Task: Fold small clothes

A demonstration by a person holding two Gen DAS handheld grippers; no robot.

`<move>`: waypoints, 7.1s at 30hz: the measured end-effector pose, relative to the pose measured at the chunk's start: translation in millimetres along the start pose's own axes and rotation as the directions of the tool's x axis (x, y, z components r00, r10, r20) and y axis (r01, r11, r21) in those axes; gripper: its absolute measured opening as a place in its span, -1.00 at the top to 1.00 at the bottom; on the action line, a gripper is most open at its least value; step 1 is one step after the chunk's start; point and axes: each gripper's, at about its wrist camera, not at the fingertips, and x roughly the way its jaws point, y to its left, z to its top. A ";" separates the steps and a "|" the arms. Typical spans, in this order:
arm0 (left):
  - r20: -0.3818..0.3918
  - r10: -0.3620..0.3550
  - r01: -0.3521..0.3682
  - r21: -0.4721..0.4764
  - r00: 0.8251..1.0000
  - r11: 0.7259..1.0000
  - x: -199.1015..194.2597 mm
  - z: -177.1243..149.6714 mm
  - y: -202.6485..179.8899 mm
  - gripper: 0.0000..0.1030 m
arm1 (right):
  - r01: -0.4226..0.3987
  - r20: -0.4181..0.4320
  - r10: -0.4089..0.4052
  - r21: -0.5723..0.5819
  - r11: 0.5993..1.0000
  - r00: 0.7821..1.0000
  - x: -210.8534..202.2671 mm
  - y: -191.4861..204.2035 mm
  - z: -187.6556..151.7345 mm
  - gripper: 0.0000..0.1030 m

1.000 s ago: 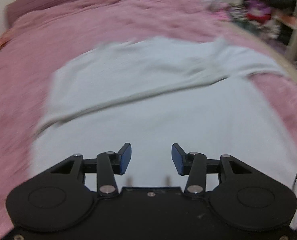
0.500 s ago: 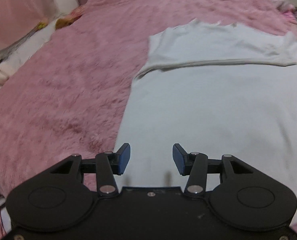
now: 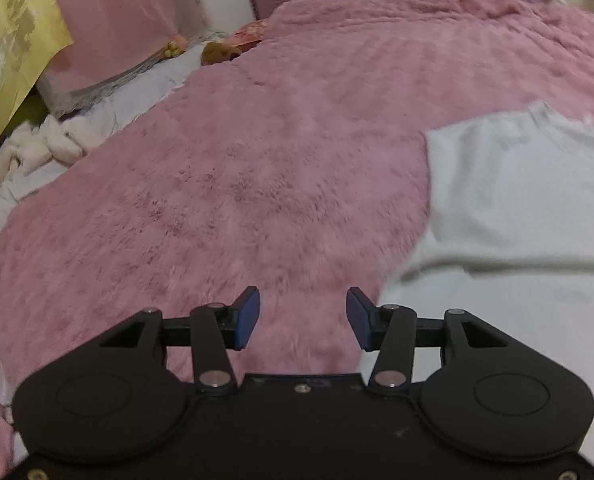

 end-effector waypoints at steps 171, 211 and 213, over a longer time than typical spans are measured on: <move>0.004 -0.277 0.277 -0.072 0.961 0.958 133.1 24.3 22.9 -0.19 | -0.030 -0.340 -0.152 -0.476 0.879 0.928 38.1 223.3 -149.2 1.00; 0.001 -0.291 0.290 -0.074 0.957 0.954 135.5 26.2 25.3 -0.21 | -0.200 -0.306 0.112 -0.271 0.942 0.945 40.7 205.1 -118.7 0.18; 0.001 -0.291 0.290 -0.074 0.957 0.954 135.7 26.2 25.8 -0.22 | -0.252 -0.369 0.147 -0.254 0.934 0.918 32.0 193.4 -121.7 0.18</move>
